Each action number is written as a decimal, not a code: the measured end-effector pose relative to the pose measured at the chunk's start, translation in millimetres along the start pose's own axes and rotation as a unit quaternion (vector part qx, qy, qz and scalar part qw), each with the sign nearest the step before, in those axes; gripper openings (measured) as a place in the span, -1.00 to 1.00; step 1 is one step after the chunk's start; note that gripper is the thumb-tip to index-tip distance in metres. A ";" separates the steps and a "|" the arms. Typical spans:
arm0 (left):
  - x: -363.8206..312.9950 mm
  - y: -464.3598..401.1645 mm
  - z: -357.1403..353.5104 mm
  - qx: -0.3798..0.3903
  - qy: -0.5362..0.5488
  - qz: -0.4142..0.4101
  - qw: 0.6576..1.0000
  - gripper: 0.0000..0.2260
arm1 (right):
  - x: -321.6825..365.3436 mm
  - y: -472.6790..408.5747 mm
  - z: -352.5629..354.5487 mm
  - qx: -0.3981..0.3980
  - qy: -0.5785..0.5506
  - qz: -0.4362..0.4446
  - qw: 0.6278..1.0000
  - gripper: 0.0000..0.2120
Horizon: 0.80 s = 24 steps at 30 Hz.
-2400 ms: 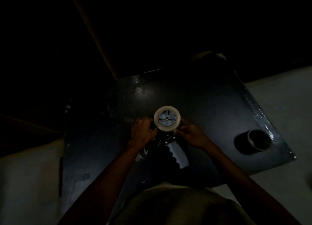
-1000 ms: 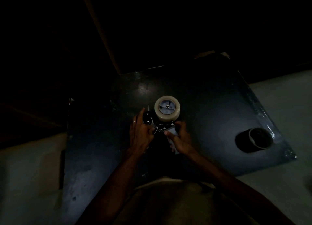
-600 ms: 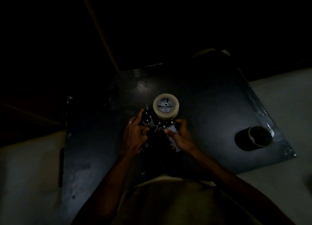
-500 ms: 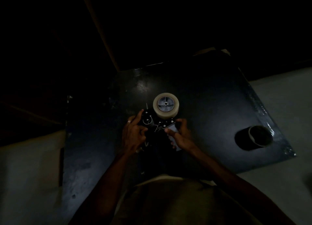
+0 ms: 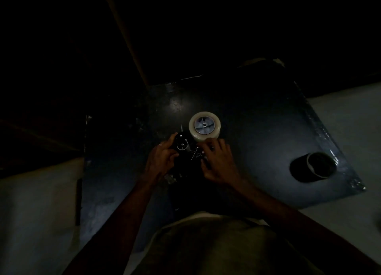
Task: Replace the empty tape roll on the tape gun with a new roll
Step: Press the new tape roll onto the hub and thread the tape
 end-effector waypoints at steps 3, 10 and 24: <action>1.9 1.0 -2.7 -0.003 -0.003 0.000 1.000 -0.73 | 7.3 -9.2 -8.7 0.032 0.011 0.091 0.995 -0.54; 5.4 2.6 0.5 0.017 -0.015 0.016 1.000 -0.78 | 3.4 -25.7 -12.6 0.054 -0.003 0.174 0.983 -0.80; 12.5 3.2 -8.5 0.008 -0.013 0.018 1.000 -0.72 | 13.3 -38.4 -13.8 0.085 -0.021 0.027 0.996 -0.82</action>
Point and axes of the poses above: each hand's wrist, its own y-axis away from the middle knuckle, its own z-axis out of the back of the hand, x = y × z, the point moved 4 cm from there along -y, towards the middle knuckle, and after that the axes turned 10 degrees about -y, right-handed, at the moved point
